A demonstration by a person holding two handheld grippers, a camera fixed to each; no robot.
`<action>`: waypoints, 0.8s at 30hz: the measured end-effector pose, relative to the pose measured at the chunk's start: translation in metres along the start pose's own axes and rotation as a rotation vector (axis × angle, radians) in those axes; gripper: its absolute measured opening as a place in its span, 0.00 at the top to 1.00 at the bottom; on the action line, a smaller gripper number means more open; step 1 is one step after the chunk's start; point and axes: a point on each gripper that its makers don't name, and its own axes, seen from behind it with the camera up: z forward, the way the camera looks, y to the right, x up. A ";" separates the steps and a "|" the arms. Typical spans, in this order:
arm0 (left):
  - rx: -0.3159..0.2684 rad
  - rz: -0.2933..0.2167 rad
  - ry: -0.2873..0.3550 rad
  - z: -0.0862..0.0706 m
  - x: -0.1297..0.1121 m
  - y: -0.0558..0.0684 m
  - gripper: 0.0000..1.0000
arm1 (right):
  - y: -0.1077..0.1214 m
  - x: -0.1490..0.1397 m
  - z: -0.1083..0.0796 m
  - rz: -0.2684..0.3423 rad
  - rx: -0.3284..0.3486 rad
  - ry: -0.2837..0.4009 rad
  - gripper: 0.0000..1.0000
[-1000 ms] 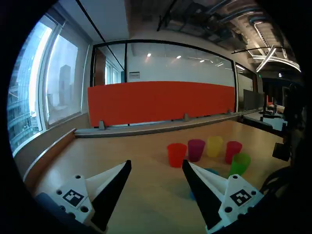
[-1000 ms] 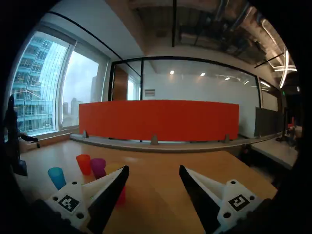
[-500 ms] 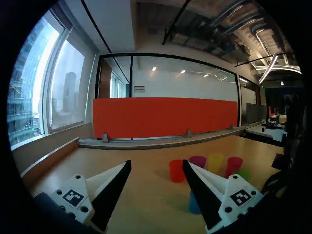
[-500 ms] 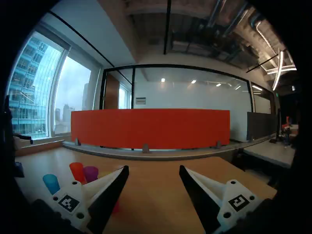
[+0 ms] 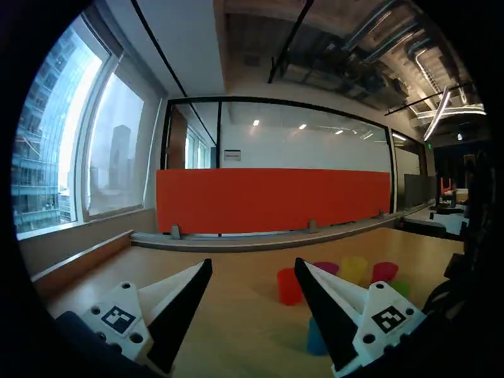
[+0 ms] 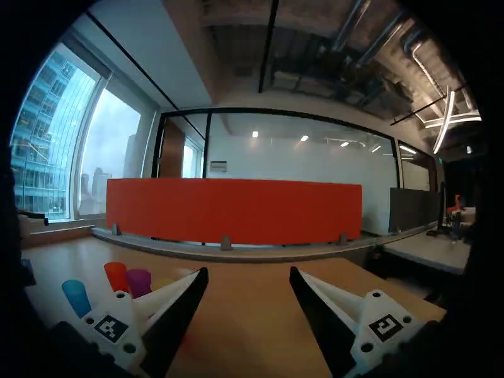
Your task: Pour water
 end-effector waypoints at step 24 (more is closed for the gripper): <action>0.127 0.049 0.022 0.002 -0.036 -0.019 0.03 | -0.004 0.004 -0.005 -0.019 -0.009 -0.007 0.00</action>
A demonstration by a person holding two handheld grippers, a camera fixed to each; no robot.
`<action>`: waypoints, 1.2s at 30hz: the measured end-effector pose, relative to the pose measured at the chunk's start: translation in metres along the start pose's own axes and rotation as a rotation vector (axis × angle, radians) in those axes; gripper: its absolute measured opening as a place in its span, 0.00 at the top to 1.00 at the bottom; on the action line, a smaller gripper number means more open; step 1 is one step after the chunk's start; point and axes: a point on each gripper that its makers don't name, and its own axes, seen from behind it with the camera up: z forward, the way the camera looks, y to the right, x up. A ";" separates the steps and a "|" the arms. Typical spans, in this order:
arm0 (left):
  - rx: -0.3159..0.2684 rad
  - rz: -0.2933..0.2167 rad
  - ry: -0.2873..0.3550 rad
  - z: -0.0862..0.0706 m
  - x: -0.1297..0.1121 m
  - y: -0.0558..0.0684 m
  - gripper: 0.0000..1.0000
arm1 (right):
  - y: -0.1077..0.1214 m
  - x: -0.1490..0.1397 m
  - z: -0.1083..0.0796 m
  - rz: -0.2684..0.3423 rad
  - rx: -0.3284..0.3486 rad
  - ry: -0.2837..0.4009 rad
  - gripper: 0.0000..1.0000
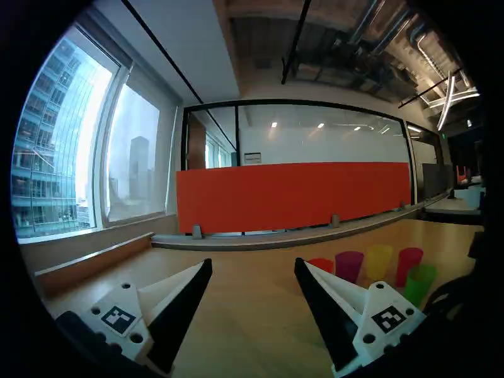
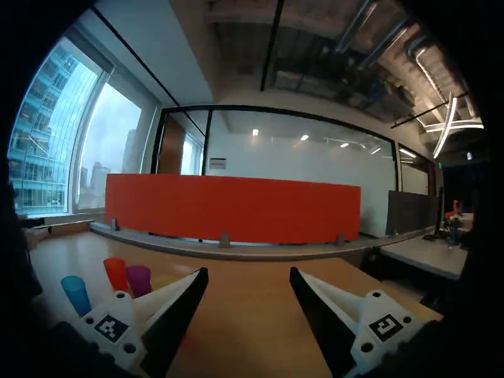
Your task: Pour water
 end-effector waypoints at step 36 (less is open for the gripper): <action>0.032 -0.049 -0.030 0.002 -0.037 -0.026 0.02 | 0.003 -0.002 -0.002 0.044 -0.021 0.000 0.00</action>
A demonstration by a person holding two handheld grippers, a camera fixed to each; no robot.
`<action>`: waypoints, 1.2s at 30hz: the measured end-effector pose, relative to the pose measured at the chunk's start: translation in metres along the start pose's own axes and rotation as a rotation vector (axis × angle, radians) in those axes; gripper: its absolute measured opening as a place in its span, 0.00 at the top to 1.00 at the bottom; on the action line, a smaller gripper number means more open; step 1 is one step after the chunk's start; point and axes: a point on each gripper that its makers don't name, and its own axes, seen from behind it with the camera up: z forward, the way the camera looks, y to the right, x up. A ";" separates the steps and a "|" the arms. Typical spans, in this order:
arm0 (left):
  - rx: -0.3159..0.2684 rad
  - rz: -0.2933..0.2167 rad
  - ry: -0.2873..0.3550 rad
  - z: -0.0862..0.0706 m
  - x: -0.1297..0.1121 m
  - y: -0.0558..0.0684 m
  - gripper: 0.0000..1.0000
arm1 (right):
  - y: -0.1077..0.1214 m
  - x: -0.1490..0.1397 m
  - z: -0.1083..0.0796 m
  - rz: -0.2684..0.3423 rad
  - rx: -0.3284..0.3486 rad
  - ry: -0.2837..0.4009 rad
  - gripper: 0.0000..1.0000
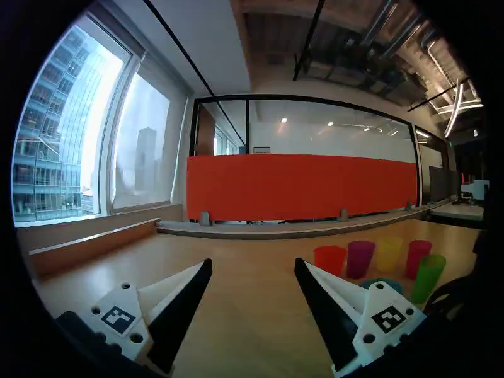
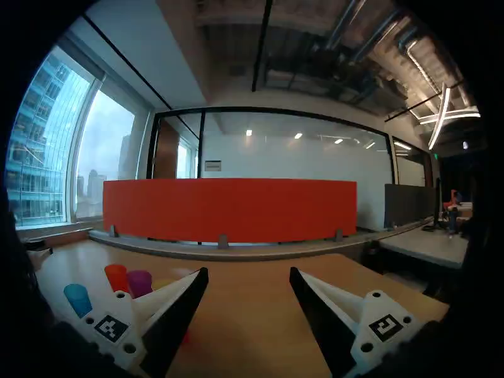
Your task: Pour water
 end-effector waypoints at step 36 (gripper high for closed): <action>-0.012 0.005 -0.034 0.003 -0.008 0.004 0.03 | -0.002 0.002 -0.003 -0.047 0.041 0.046 0.00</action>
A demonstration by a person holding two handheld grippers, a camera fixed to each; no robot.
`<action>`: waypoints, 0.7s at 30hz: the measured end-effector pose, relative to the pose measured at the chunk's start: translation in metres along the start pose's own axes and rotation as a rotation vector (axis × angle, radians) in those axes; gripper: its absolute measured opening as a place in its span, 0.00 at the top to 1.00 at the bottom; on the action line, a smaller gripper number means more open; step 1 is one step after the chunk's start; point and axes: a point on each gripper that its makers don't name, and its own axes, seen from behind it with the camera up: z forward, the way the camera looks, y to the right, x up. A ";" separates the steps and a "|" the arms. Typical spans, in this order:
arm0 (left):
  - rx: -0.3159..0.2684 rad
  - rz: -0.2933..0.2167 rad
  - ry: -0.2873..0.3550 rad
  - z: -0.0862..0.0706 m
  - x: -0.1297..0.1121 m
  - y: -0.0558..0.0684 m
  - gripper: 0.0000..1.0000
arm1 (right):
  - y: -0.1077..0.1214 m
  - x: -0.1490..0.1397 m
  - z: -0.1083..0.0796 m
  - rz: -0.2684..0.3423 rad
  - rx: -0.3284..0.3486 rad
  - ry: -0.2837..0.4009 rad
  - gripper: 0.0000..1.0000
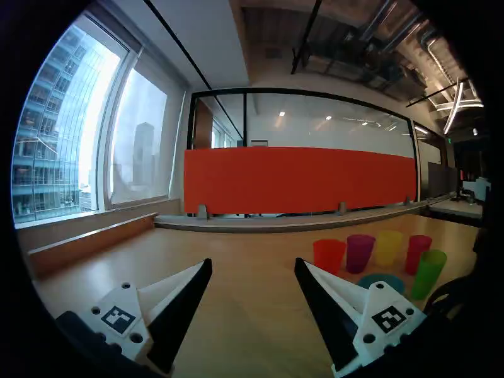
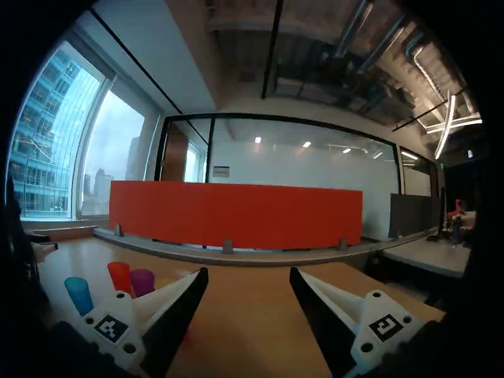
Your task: Pour water
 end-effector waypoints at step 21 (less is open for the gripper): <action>0.000 -0.001 0.000 0.001 -0.001 0.000 0.03 | -0.008 -0.047 0.018 0.066 0.007 -0.025 0.00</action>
